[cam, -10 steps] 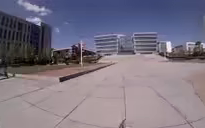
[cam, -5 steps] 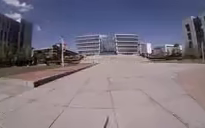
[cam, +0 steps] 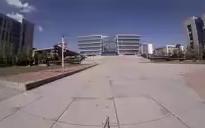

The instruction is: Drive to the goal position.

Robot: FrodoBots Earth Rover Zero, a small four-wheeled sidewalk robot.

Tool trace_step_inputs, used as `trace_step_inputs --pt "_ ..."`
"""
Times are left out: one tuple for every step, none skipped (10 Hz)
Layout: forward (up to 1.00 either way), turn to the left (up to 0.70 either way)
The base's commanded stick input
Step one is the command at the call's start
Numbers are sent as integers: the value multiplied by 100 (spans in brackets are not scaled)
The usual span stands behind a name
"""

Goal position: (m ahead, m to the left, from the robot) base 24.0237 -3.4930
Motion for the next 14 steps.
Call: trace_step_inputs --pt "70 0" --pt "70 0" --pt "70 0" --pt "70 0" --pt "70 0" --pt "70 0" --pt "70 0" --pt "70 0" --pt "70 -2" --pt "70 -11" --pt "70 -21" --pt "70 -31" --pt "70 -31" --pt "70 -18"
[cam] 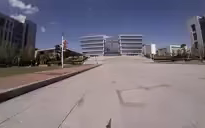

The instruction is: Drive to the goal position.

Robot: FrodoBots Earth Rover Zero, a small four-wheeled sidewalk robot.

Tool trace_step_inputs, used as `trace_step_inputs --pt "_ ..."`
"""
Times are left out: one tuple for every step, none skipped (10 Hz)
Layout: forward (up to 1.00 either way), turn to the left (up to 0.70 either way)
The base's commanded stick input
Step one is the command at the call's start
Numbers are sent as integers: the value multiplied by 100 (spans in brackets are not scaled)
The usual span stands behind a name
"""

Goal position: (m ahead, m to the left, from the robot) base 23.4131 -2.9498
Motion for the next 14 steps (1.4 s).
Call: trace_step_inputs --pt "70 -11" --pt "70 -4" --pt "70 0" --pt "70 0" --pt "70 0" --pt "70 0" --pt "70 0" --pt "70 0" --pt "70 0" --pt "70 0" --pt "70 0" --pt "70 0" --pt "70 0" --pt "70 0"
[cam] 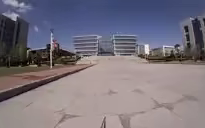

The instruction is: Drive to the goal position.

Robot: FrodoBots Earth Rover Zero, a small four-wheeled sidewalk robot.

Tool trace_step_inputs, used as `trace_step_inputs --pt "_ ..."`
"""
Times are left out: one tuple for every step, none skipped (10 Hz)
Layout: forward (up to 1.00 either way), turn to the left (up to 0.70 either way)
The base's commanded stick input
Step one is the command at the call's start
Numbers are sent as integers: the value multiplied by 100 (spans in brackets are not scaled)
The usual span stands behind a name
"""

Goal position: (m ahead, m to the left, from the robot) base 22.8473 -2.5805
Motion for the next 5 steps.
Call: trace_step_inputs --pt "70 0" --pt "70 0" --pt "70 0" --pt "70 0" --pt "70 -2"
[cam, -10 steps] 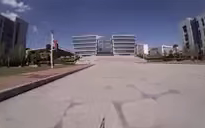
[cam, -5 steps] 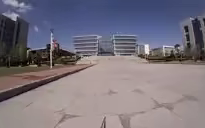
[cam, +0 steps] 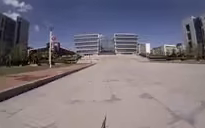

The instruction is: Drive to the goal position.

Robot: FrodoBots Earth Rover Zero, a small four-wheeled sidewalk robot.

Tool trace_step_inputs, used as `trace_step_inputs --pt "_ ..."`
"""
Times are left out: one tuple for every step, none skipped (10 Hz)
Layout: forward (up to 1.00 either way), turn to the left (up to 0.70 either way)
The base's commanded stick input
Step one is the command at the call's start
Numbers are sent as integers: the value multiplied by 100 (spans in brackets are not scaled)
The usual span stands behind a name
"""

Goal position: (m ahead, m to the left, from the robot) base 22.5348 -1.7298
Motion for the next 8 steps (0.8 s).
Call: trace_step_inputs --pt "70 -21" --pt "70 -25" --pt "70 -29" --pt "70 -33" --pt "70 -30" --pt "70 -20" --pt "70 -12" --pt "70 -3"
